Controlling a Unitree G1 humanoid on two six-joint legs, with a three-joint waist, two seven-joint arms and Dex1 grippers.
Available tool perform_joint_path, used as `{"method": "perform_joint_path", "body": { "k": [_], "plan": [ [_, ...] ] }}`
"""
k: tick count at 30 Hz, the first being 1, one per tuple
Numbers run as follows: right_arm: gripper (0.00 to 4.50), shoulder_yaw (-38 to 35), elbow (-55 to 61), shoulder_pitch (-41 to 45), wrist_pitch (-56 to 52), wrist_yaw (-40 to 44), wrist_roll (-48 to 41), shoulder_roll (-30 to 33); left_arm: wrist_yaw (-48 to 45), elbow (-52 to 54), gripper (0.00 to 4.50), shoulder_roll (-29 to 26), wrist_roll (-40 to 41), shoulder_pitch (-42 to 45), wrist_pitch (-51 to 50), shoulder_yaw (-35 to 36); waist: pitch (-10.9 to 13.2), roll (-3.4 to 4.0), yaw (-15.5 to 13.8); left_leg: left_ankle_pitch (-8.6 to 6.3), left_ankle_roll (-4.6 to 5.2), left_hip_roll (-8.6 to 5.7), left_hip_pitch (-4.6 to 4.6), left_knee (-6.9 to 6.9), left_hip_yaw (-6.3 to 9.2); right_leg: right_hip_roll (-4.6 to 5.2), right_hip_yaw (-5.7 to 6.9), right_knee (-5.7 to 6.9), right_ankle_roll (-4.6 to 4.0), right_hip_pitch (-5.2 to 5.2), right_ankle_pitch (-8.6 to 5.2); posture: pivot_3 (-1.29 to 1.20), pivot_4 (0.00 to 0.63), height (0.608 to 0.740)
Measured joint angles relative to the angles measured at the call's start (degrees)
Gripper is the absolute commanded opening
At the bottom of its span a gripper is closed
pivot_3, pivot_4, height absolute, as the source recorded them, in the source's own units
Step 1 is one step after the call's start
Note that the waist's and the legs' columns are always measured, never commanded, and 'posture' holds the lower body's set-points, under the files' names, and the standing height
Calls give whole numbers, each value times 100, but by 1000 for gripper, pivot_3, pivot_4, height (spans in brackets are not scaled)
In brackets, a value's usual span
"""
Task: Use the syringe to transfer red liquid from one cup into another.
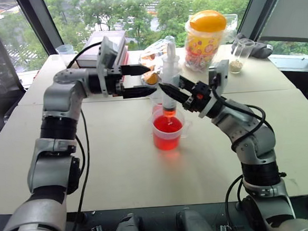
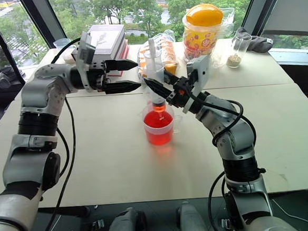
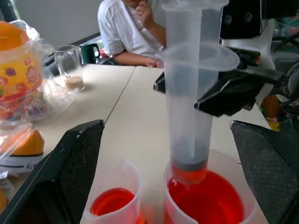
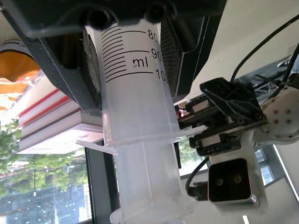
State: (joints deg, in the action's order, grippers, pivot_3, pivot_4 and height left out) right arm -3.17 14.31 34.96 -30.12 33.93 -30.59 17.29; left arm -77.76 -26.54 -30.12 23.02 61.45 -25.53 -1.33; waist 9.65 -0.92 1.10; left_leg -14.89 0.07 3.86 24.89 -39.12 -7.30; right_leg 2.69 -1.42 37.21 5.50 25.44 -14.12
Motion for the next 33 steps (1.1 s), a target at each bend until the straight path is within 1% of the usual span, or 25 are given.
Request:
{"method": "perform_joint_path", "body": {
  "k": [4,6,9,11,13,17,20,22,25,28,33],
  "plan": [
    [1377,-87,-50,614,-377,-40,-252,171,102,2,4449,-167,0,-105,-5,46,0,0,-9,0,0,0,0,-1,0,1,1,1,0,0,0,0,150,740],
    [1377,-199,-286,1053,-467,-42,-341,232,182,11,4449,-254,5,-111,-6,115,0,0,-11,0,0,0,0,-2,-1,1,1,1,0,0,0,0,150,740],
    [1377,-269,-1230,1827,-250,60,-223,327,303,84,4449,-361,35,-155,-47,270,0,0,-7,0,0,0,0,-1,-2,1,1,0,0,-1,0,0,150,740],
    [1377,-269,-1964,2175,161,250,-27,316,347,244,4449,-424,83,-289,-61,312,0,1,-4,0,0,0,-1,2,-2,0,1,0,0,0,0,0,150,740],
    [1377,-213,-2646,2341,619,434,201,257,414,384,4449,-446,129,-428,-131,330,0,1,-3,0,0,0,-1,3,-3,0,1,-1,0,0,0,0,150,740],
    [1377,-39,-3854,2359,1560,772,661,-6,580,649,4449,-457,148,-516,-259,341,0,1,-4,0,0,0,2,3,-4,1,1,-4,1,0,0,0,150,740],
    [1377,31,-4485,2244,2107,943,889,-199,733,698,4449,-404,206,-469,-264,443,0,1,-9,0,0,0,2,3,-4,2,1,-3,1,0,0,0,150,740],
    [1377,31,-4712,2175,2290,1001,959,-268,810,617,4449,-325,211,-325,-243,452,0,1,-16,0,0,0,3,1,-5,2,1,-3,1,0,1,0,150,740],
    [1377,27,-4865,2169,2476,1051,1033,-285,903,384,4449,-48,212,54,-112,447,0,1,-23,0,0,-1,4,-2,-6,3,1,-4,1,-1,1,0,150,740],
    [1377,12,-4951,2172,2576,1062,1085,-302,920,-59,4449,298,188,480,122,431,0,1,-7,0,0,-1,3,-1,-6,2,1,-3,1,-1,1,0,150,740],
    [1377,9,-5047,2167,2661,1053,1167,-337,714,-820,4449,656,121,988,417,380,1,3,34,1,-1,0,3,3,-6,-1,1,-1,2,3,1,0,150,740]
  ]
}}
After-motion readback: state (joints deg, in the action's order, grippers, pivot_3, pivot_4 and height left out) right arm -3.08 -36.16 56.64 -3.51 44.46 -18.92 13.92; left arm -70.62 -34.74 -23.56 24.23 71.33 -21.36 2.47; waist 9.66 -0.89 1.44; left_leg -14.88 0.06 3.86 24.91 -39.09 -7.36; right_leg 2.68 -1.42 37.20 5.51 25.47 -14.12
